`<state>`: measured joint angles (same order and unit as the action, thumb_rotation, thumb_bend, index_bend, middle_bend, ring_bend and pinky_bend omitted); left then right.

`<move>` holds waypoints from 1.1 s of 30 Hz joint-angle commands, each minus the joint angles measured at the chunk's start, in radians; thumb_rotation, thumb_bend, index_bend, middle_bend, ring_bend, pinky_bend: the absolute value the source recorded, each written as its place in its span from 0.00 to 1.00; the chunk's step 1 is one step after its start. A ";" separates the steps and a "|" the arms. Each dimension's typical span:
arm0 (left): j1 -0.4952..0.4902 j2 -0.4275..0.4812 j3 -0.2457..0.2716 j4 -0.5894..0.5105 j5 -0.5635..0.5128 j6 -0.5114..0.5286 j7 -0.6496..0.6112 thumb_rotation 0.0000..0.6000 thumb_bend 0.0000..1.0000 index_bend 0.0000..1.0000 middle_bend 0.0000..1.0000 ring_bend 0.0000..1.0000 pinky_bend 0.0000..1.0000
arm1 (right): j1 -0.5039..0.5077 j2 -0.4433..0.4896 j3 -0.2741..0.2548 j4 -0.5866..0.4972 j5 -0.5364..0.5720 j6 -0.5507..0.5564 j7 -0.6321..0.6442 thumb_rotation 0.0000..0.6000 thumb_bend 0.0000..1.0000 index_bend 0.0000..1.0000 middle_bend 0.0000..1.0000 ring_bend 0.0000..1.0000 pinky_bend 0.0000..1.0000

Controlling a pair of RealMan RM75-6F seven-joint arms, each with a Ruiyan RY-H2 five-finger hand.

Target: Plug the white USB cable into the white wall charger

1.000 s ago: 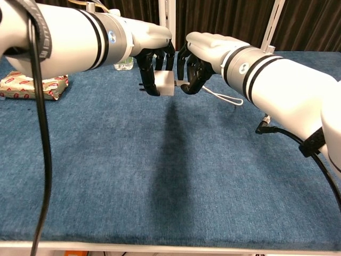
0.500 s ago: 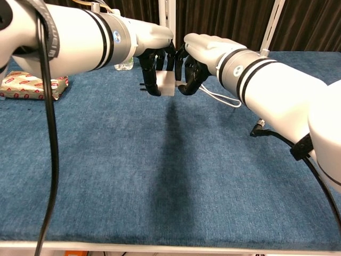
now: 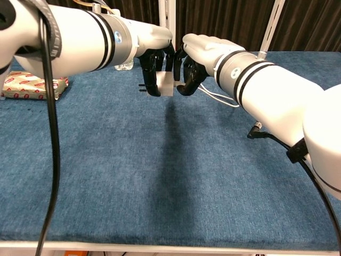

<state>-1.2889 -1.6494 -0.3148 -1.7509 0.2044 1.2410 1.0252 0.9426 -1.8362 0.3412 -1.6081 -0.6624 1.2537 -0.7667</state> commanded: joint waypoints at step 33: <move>-0.002 0.013 0.012 -0.008 0.011 0.001 -0.001 1.00 0.23 0.48 0.50 0.42 0.21 | -0.031 0.021 -0.008 -0.023 -0.007 0.013 0.002 1.00 0.35 0.58 0.51 0.31 0.00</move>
<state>-1.2911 -1.6364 -0.3029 -1.7586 0.2157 1.2416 1.0243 0.9113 -1.8154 0.3331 -1.6308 -0.6691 1.2671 -0.7648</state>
